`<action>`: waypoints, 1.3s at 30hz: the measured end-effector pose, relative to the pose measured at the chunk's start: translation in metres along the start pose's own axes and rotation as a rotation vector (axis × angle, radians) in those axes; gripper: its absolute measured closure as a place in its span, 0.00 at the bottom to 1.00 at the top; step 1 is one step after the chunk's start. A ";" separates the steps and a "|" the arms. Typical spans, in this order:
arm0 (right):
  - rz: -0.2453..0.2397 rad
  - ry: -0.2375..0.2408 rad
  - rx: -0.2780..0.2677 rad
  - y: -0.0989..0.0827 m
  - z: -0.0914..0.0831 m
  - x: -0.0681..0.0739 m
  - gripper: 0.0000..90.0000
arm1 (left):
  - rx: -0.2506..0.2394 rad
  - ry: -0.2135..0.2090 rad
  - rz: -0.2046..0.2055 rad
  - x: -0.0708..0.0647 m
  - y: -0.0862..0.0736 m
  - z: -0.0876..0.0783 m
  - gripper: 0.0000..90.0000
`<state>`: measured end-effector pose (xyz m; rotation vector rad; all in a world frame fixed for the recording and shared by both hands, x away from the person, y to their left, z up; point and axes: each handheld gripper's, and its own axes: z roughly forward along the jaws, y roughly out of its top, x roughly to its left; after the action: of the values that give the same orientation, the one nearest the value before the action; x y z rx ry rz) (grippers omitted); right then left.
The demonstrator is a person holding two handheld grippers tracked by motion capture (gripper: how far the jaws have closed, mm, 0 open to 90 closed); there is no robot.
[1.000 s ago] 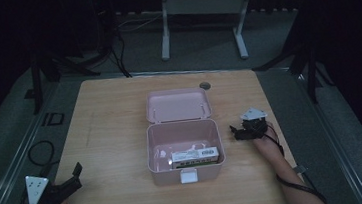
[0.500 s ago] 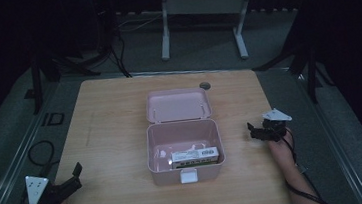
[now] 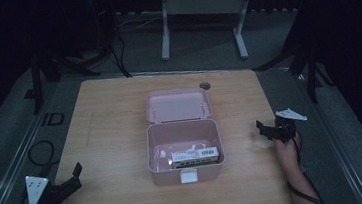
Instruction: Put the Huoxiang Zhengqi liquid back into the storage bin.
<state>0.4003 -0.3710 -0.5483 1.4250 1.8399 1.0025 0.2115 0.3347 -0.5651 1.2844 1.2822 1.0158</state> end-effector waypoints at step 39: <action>0.132 0.153 -0.007 -0.007 -0.001 -0.021 0.15 | 0.002 -0.003 -0.001 0.000 0.000 0.000 0.00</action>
<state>0.4008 -0.3928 -0.5534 1.5181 1.8669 1.2125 0.2117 0.3347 -0.5651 1.2862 1.2814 1.0118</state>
